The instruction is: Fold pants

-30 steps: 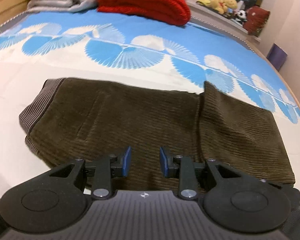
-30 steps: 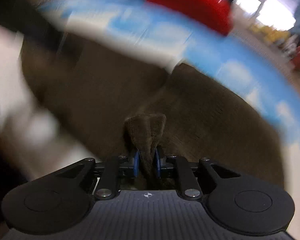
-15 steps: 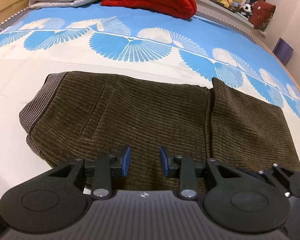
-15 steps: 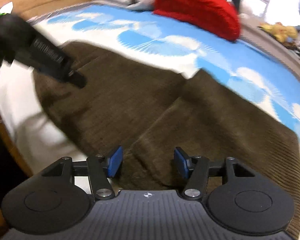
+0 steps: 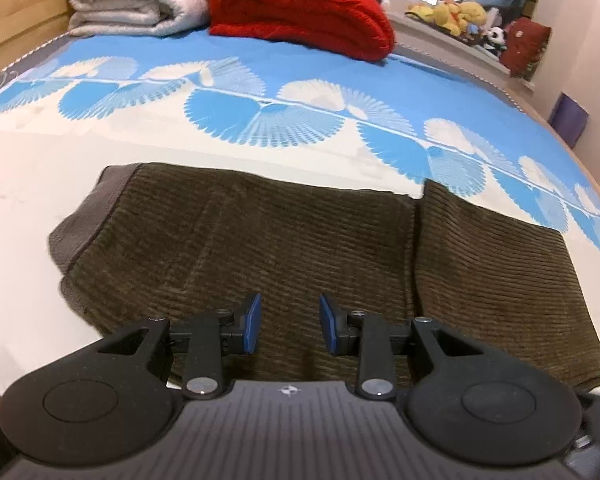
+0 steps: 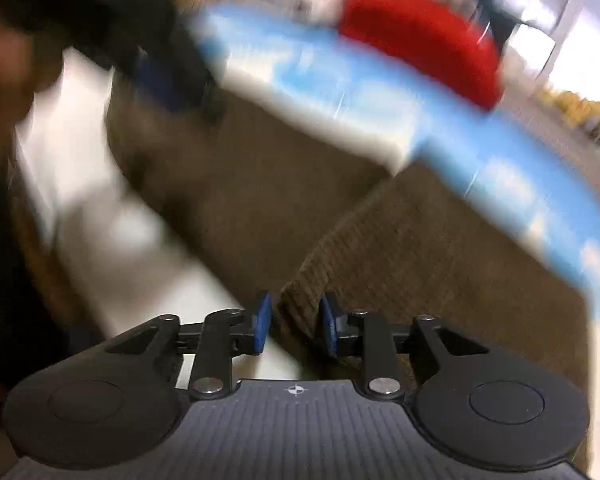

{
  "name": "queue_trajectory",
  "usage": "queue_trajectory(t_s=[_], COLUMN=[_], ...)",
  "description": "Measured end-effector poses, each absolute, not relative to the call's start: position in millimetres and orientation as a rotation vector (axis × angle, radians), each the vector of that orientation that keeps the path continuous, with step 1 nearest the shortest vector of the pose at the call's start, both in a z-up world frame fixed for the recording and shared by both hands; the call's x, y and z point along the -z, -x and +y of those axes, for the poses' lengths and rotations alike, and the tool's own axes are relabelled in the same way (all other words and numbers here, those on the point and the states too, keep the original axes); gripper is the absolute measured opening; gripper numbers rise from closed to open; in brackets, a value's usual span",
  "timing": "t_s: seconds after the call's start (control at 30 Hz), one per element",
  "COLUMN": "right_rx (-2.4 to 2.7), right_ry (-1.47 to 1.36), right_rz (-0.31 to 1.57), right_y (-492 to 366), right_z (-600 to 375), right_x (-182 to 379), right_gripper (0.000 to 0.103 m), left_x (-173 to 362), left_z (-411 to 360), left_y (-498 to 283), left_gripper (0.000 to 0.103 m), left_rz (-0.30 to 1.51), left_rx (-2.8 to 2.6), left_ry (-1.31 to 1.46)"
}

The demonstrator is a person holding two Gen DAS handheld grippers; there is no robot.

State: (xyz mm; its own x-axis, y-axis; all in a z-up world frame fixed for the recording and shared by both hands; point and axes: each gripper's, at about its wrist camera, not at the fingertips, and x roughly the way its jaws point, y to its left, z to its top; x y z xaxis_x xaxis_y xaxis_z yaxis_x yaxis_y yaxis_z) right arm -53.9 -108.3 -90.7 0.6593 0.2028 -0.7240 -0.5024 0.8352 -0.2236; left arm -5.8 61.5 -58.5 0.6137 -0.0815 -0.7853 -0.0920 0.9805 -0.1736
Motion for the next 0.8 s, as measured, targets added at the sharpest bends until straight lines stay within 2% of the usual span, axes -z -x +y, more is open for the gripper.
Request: queue_trajectory(t_s=[0.07,0.1,0.17,0.33,0.43,0.5,0.53,0.7,0.8], right_rx=[-0.391,-0.358,-0.257,0.187,0.398,0.430,0.424,0.348,0.371], right_ry=[0.291,0.202,0.094,-0.095,-0.281,-0.451,-0.509,-0.740,-0.654], right_rz=[0.724,0.676,0.598,0.603,0.655,0.694,0.708,0.780,0.772], right_y=[54.4,58.4,64.5,62.1,62.0,61.6,60.8,47.6,44.1], right_z=[-125.2,-141.1,-174.1,-265.8,-317.9,-343.8,-351.3,-362.7,-348.1], right_x=[71.7,59.8,45.8,51.2,65.3,76.1,80.8,103.6,97.1], right_gripper=[0.034,0.044,0.055,0.056,0.057,0.067,0.069,0.068,0.057], left_x=[58.7,58.0,56.1,63.8,92.0,99.1,96.8,85.4,65.7], left_z=[51.7,46.3,32.5,-4.5,-31.5,-39.1,-41.4,-37.4,-37.2], left_y=[5.8,5.9,6.7,7.3,1.9,2.8,-0.3,-5.5,-17.0], left_gripper=[0.035,0.035,0.035,0.035,0.032,0.032,0.032,0.032,0.032], left_rz=[0.899,0.890,0.865,0.890,1.056,1.054,1.064,1.060,0.989], left_rx=[0.031,0.057,0.117,0.270,0.280,0.249,0.247,0.227,0.236], left_ry=[0.202,0.202,0.194,0.202,0.081,0.035,0.034,0.049,0.071])
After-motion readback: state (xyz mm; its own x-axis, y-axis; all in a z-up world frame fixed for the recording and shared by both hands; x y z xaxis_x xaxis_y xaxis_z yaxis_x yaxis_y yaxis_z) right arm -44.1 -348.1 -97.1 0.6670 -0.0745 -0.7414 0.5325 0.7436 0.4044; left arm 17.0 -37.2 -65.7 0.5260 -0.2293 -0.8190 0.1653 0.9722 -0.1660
